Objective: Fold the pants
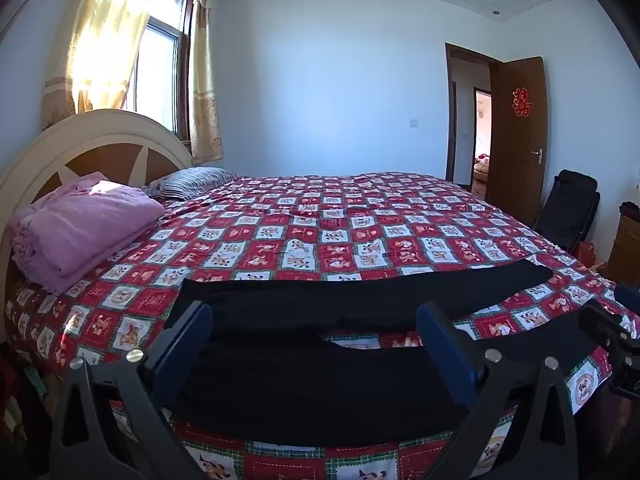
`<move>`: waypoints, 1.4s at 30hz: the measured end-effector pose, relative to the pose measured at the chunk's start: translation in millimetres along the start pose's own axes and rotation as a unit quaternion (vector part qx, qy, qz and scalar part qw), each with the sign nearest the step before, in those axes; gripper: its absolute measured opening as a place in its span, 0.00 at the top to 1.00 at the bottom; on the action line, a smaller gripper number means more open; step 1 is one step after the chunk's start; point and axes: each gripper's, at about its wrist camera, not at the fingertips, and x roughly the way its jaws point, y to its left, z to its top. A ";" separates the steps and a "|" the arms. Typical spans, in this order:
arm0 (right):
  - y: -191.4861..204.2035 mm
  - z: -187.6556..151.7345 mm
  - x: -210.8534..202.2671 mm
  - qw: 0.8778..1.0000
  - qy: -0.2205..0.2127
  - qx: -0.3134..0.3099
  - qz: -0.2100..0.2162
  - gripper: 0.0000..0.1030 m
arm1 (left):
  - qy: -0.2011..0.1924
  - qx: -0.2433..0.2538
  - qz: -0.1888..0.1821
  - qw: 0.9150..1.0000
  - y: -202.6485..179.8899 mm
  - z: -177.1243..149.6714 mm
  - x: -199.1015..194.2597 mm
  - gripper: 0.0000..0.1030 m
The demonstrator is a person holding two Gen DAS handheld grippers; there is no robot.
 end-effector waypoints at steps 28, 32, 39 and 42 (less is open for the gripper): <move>-2.9 -5.0 8.9 1.000 0.010 0.003 -0.012 0.01 | -0.001 0.009 0.003 1.000 -3.4 -1.8 2.7 0.00; -2.0 -5.9 10.4 1.000 0.012 0.002 -0.014 0.01 | 0.000 0.008 0.001 1.000 -2.9 -2.1 3.1 0.00; -3.0 -5.8 9.2 1.000 0.008 0.008 -0.015 0.01 | -0.008 0.012 0.002 1.000 -6.7 -5.1 2.6 0.00; -2.6 -5.3 9.5 1.000 0.009 0.009 -0.015 0.01 | -0.007 0.012 0.001 1.000 -7.4 -6.1 2.3 0.00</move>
